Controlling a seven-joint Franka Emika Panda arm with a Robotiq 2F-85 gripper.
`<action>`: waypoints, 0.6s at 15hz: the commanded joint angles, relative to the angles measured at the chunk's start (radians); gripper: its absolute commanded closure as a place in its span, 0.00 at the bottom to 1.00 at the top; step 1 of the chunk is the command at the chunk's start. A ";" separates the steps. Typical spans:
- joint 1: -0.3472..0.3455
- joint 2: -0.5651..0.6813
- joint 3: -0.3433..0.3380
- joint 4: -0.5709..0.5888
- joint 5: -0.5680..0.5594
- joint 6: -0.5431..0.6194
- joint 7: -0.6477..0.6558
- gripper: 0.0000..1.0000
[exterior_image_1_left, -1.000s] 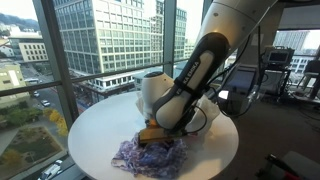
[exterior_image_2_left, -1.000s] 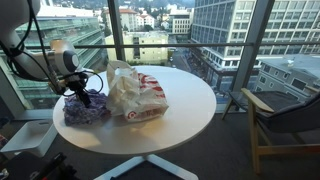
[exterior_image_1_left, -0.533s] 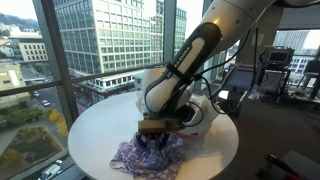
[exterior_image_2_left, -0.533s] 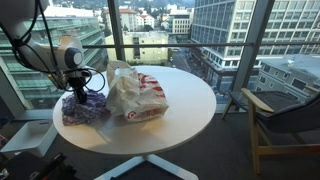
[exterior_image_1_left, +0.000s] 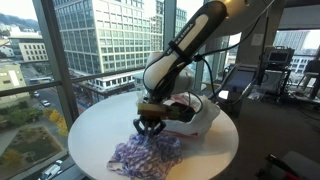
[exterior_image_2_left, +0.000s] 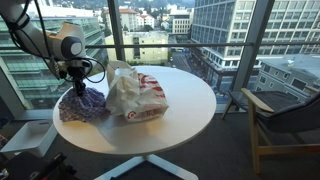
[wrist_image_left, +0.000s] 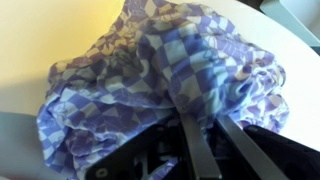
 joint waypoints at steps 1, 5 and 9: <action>0.043 -0.189 -0.022 -0.125 -0.033 0.041 0.047 0.90; 0.068 -0.411 -0.032 -0.270 -0.159 0.152 0.211 0.90; 0.034 -0.633 -0.024 -0.339 -0.246 0.155 0.358 0.90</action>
